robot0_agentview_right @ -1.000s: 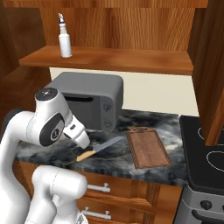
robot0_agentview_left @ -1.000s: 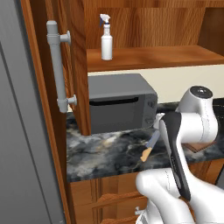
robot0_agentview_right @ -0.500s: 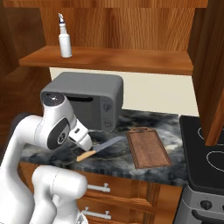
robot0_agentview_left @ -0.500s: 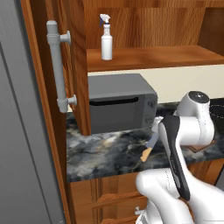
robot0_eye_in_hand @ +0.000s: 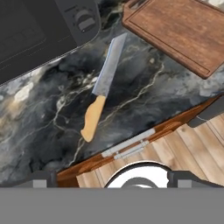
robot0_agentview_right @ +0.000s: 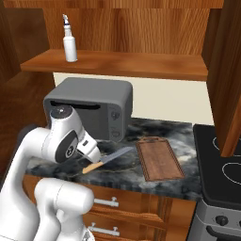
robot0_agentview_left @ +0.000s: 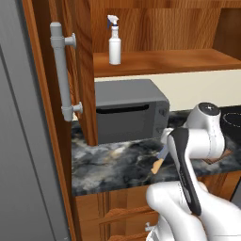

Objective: Move the cutting board and knife to the sink. Then move spray from the cabinet to the counter.

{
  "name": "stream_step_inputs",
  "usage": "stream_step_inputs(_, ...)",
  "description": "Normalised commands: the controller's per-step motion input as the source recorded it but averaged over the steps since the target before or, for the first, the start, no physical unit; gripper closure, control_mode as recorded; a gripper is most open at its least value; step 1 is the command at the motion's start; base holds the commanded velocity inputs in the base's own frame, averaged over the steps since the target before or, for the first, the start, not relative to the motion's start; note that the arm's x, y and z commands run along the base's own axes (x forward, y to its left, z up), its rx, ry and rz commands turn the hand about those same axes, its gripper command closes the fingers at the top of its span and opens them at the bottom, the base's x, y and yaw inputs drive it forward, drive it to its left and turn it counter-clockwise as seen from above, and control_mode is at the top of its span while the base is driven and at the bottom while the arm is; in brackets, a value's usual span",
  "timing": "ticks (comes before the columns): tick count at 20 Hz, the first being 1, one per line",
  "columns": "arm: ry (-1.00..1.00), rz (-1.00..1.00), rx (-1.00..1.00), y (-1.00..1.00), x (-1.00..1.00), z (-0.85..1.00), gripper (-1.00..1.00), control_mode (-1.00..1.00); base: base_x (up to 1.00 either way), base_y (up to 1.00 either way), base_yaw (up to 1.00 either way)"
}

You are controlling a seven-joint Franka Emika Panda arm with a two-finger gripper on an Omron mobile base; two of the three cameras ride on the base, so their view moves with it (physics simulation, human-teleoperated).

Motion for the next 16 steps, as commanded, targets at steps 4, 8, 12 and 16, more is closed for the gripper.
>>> stream_step_inputs(4, 0.03, 0.00, 0.00, 0.00, 0.14, -0.15, -1.00, -1.00, 0.00, 0.00, 0.00)
stream_step_inputs(8, 0.06, 0.00, 0.00, 0.00, 0.26, -0.22, -1.00, -1.00, 0.00, 0.00, 0.00)
stream_step_inputs(12, 0.00, 0.00, 0.00, 0.00, 0.19, -0.26, -1.00, -1.00, 0.00, 0.00, 0.00)
stream_step_inputs(16, 0.04, 0.00, 0.00, 0.00, 0.16, -0.32, -1.00, -1.00, 0.00, 0.00, 0.00)
